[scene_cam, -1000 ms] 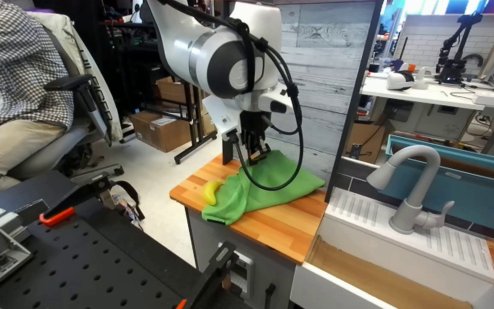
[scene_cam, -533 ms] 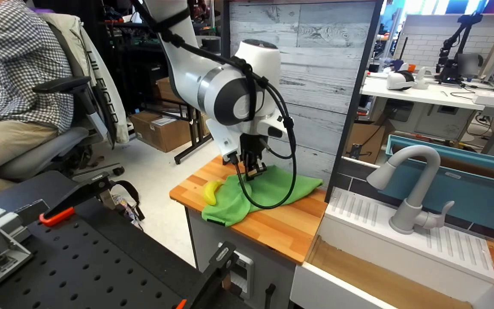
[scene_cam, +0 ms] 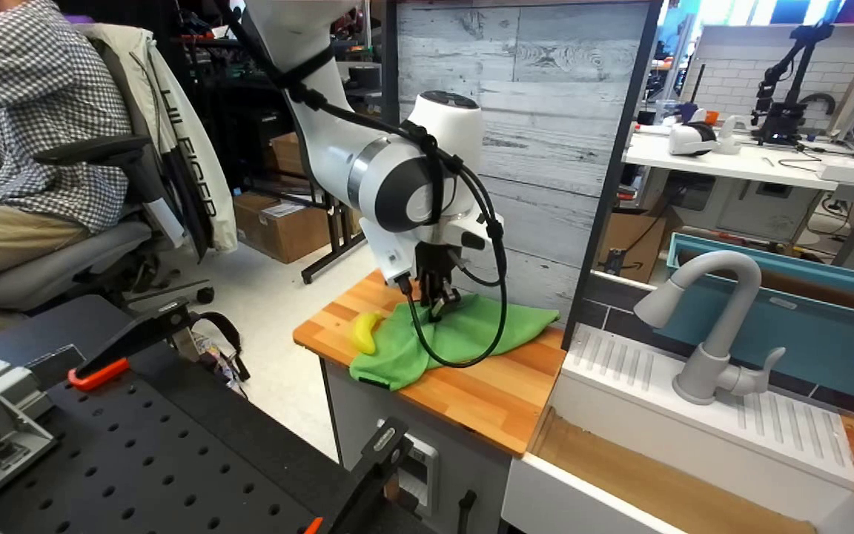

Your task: Fold the green towel from right to left

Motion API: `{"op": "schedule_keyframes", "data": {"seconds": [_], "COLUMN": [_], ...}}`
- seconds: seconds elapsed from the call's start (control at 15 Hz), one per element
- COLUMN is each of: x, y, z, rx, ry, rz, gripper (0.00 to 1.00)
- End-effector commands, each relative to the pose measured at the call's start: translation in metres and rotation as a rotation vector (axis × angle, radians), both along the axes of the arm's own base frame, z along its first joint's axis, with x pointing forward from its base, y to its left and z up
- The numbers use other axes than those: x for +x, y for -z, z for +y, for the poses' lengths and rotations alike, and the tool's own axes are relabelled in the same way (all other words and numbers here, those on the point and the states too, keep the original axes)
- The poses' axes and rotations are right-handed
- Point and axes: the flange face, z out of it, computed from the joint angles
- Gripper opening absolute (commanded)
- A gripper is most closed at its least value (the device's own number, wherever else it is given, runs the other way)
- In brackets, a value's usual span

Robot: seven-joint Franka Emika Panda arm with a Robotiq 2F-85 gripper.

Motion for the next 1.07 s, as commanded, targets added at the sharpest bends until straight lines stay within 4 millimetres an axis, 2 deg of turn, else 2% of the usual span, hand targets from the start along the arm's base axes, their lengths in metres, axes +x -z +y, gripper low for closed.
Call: {"op": "schedule_keyframes", "data": {"seconds": [0.0,0.27,0.47,0.67,1.0], "x": [0.006,0.001,-0.005,-0.020,-0.062], "y": [0.001,-0.005,-0.012,-0.023,-0.050], "z": [0.004,0.002,0.000,0.000,-0.009], "rx": [0.020,0.026,0.043,0.056,0.061], "ry": [0.015,0.018,0.020,0.024,-0.014], "rz": [-0.001,-0.013,-0.032,-0.057,-0.086], "gripper": [0.70,0.99,1.00,1.00,1.00]}}
